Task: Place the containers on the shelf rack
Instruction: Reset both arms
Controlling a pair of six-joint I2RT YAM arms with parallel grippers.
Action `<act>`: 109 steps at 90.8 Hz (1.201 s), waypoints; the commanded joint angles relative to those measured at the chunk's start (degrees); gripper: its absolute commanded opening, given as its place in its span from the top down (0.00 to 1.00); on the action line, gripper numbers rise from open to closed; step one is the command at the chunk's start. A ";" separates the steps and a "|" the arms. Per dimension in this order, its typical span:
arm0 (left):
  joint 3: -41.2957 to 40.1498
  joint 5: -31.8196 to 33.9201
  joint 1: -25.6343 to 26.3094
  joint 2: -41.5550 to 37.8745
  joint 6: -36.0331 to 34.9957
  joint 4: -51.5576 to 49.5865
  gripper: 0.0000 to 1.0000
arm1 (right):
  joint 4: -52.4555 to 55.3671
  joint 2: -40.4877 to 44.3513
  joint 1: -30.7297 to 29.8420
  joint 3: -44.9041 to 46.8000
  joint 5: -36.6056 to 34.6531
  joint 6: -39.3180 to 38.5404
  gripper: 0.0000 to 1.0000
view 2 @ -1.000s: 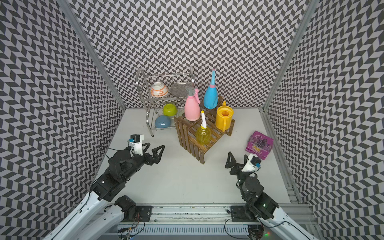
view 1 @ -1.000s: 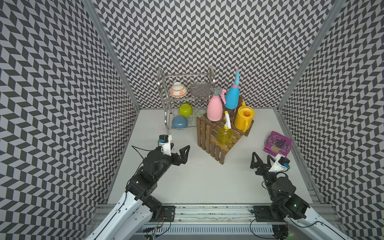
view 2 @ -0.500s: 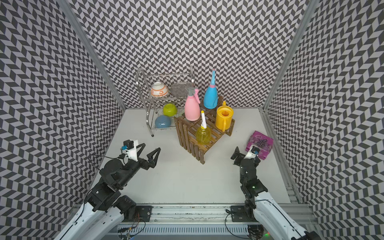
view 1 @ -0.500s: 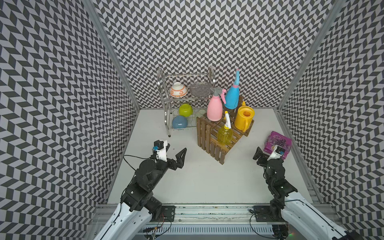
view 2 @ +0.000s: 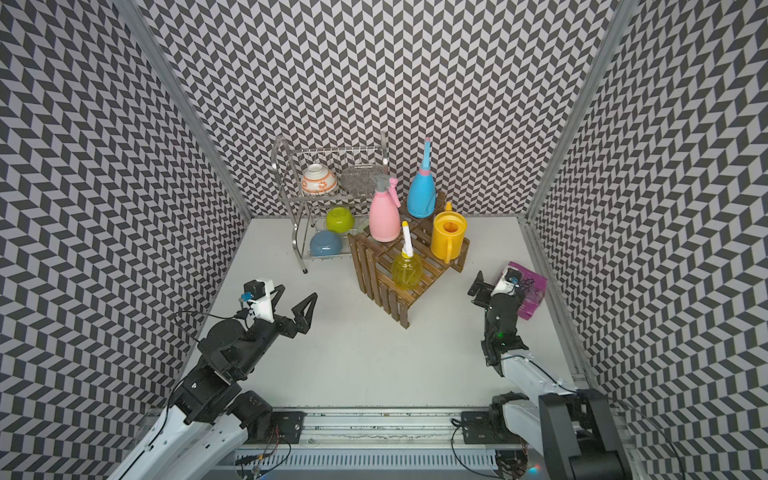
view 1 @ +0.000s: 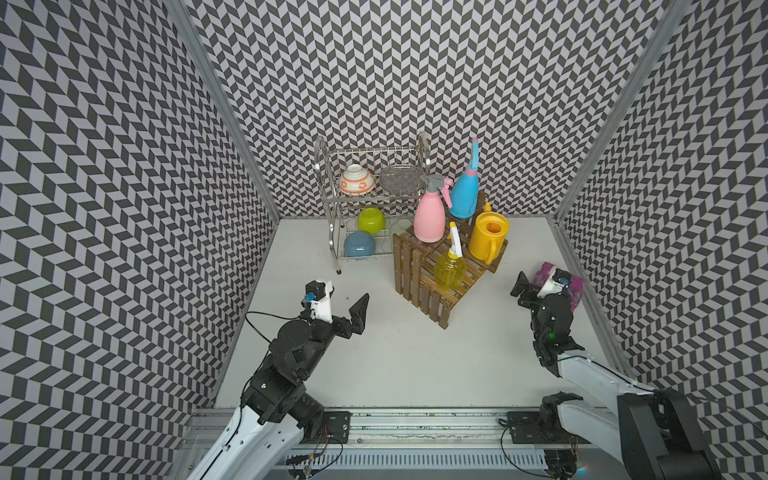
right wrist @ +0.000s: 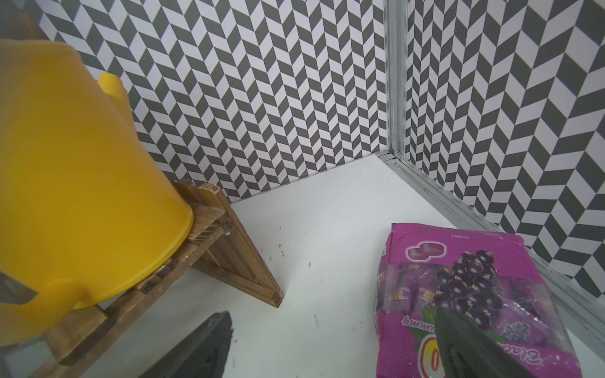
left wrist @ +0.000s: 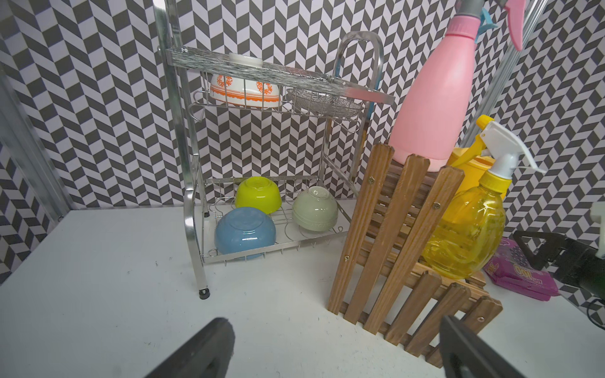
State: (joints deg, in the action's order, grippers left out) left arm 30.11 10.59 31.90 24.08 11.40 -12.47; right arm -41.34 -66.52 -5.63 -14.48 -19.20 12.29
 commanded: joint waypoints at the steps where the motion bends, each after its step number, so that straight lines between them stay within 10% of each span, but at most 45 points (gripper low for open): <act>1: 1.24 1.96 0.22 0.77 -0.04 0.32 0.00 | -14.48 -5.55 0.81 3.28 1.86 -3.62 0.00; 27: 1.18 6.46 0.18 2.46 -0.91 0.82 0.00 | -42.79 -24.07 2.29 4.48 9.35 -11.68 0.00; 34: 0.78 7.85 0.16 4.24 -1.75 2.64 0.00 | -28.64 -20.29 2.44 0.44 8.84 -10.81 0.00; 60: -6.67 16.14 -2.08 11.67 -10.98 21.93 0.00 | -32.15 -22.03 2.29 0.22 8.14 -11.04 0.00; 109: -19.25 -0.53 -31.10 48.02 -14.13 70.61 0.00 | -28.77 -21.01 2.34 -0.54 8.33 -11.14 0.00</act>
State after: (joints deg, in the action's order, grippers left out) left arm 11.44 17.47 3.38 64.86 -0.67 37.58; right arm -68.51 -88.58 -3.57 -14.35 -11.18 1.52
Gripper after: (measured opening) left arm 0.999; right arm 0.997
